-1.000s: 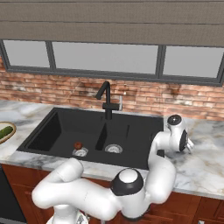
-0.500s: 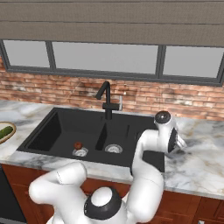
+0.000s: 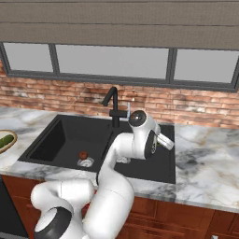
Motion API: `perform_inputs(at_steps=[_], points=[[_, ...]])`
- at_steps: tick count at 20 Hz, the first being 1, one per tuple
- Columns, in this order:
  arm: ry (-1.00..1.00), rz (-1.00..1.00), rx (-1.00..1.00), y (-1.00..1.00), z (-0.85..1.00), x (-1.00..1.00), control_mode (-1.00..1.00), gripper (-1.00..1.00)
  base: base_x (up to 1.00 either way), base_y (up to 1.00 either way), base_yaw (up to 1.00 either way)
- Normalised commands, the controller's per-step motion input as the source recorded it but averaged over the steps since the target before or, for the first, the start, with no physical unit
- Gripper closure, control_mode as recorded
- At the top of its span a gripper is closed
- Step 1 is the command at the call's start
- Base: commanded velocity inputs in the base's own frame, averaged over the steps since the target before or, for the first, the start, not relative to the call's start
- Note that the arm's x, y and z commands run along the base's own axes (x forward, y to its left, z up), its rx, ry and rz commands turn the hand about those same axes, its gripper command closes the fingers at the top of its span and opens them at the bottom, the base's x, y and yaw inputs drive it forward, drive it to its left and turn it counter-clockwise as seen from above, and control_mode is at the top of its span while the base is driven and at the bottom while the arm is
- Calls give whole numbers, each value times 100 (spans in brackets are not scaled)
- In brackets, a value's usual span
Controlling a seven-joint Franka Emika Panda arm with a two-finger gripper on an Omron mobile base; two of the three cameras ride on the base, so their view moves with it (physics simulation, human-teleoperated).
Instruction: There is a mixed pile of frozen fruits and vegetables on the counter. Locate all the frozen vegetables and place the items in a bowl on the counter. Take all the frozen fruits and defrost them in a running sink.
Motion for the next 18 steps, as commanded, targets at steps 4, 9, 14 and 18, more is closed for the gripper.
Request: perform_inputs(at_steps=[4, 9, 14, 18], points=[[9, 23, -7, 100, 27, -16, -100, 100, 0, 0, 0], [19, 29, -4, 100, 0, -10, -100, 100, 0, 0, 0], [20, 28, -5, 100, 0, -1, -100, 100, 0, 0, 0], [22, 25, -3, 100, 0, 0, -100, 100, 0, 0, 0]])
